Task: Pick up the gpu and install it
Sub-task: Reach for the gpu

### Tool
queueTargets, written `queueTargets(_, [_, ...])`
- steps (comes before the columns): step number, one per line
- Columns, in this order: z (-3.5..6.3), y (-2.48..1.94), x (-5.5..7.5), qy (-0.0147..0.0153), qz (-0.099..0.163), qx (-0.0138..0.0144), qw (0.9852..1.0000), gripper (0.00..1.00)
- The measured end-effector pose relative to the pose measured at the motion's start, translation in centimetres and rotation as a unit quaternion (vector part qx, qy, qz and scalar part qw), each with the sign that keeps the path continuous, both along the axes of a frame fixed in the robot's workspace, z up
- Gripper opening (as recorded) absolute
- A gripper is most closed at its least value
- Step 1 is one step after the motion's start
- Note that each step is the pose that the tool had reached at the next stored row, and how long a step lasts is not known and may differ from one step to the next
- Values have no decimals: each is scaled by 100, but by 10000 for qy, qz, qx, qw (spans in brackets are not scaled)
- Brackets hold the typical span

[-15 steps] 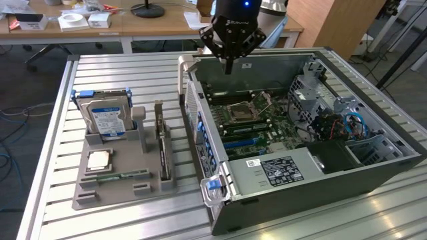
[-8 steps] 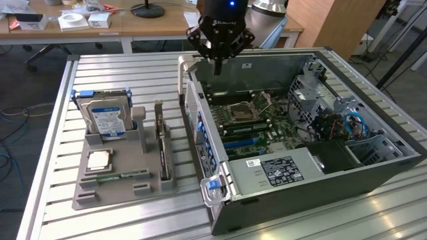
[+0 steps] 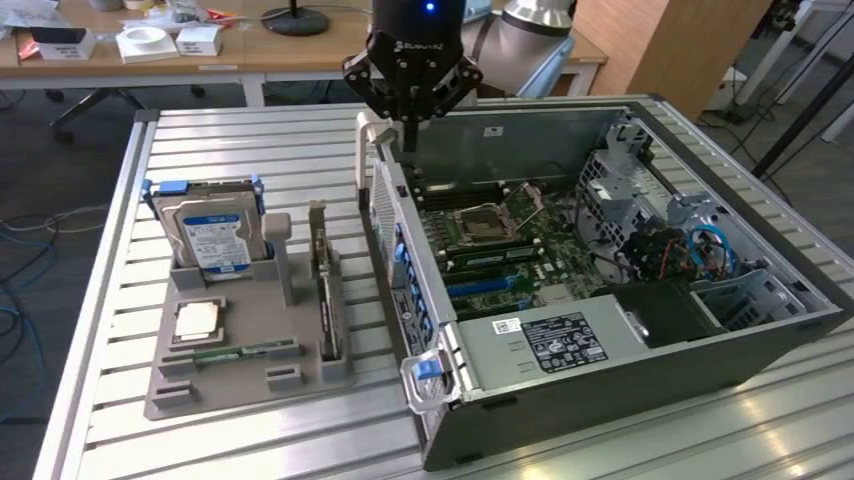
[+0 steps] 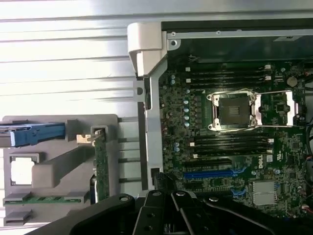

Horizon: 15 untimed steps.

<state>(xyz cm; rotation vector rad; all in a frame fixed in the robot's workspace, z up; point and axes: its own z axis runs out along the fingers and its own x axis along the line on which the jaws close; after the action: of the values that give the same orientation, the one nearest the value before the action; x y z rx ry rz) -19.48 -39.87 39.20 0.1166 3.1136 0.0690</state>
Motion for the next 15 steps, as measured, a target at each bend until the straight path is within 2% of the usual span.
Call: queueTargets(15, [-20, 7, -540, 0, 0, 0, 10000, 10])
